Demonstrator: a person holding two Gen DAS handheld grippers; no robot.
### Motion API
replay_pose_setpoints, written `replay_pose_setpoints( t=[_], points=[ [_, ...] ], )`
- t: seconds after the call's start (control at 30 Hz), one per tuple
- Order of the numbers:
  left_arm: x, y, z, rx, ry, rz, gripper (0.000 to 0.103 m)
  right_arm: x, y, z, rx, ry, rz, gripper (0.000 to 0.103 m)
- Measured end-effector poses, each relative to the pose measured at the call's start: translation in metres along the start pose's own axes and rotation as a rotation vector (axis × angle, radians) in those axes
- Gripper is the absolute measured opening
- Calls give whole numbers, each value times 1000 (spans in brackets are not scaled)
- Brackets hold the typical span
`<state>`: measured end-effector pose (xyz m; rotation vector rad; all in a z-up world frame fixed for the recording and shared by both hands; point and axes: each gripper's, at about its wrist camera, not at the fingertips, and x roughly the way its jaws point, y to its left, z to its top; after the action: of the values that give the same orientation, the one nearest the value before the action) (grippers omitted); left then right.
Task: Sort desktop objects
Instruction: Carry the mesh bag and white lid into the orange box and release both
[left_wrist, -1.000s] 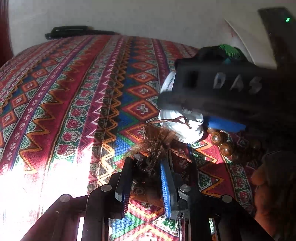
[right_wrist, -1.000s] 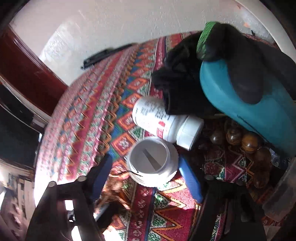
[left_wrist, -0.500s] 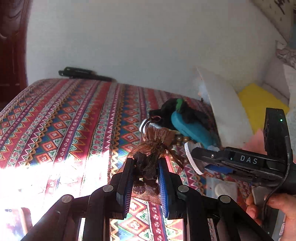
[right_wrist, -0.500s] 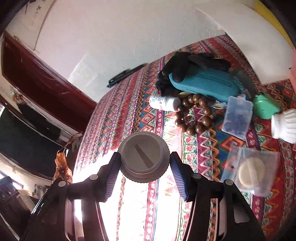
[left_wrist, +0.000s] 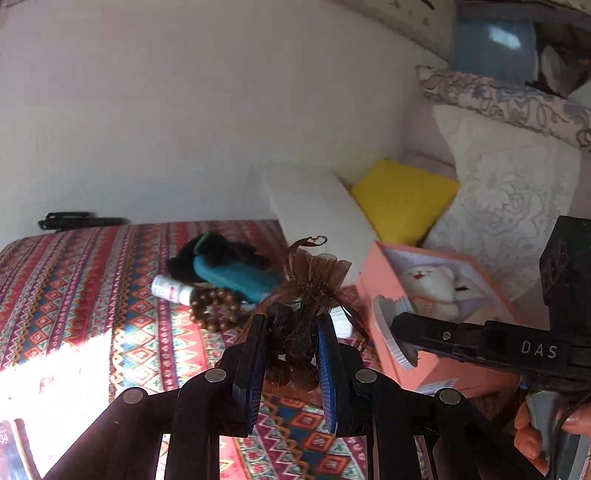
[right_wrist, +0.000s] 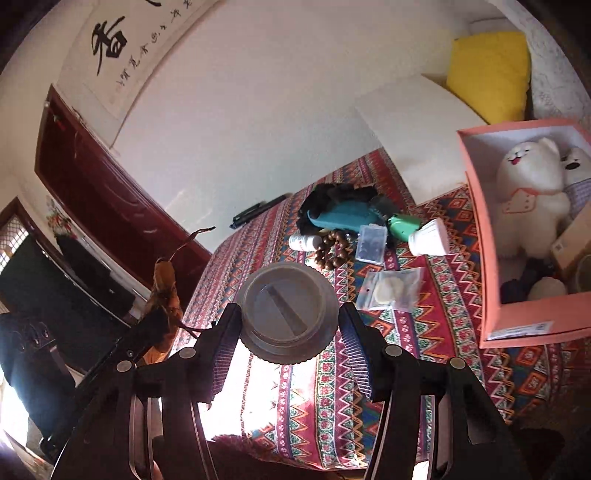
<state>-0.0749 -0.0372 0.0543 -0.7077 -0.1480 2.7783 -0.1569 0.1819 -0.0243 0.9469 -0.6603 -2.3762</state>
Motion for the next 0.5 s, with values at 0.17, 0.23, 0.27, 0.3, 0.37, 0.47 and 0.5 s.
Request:
replay_pose_setpoints(
  t=[0.17,0.23,0.27,0.3,0.37,0.47,0.5],
  points=[
    [8,-63,15,90,-18,-93,20,-71,-28,2,28,-109,-69,58],
    [17,-87,23,120,-16,-138,20,-99,-39,3,39,-153,-96,58],
    [23,-99,27,134,-15,-159,20,-113,-45,3,45,-175,-110,58],
    [28,-111,31,147,-13,-178,20,-127,-50,3,51,-197,-124,58],
    [42,-131,39,171,-9,-210,20,-151,-63,8,61,-242,-161,58],
    [68,-159,51,203,3,-247,20,-174,-87,21,76,-301,-228,58],
    [78,-166,54,209,9,-255,20,-180,-96,27,82,-316,-248,58]
  ],
)
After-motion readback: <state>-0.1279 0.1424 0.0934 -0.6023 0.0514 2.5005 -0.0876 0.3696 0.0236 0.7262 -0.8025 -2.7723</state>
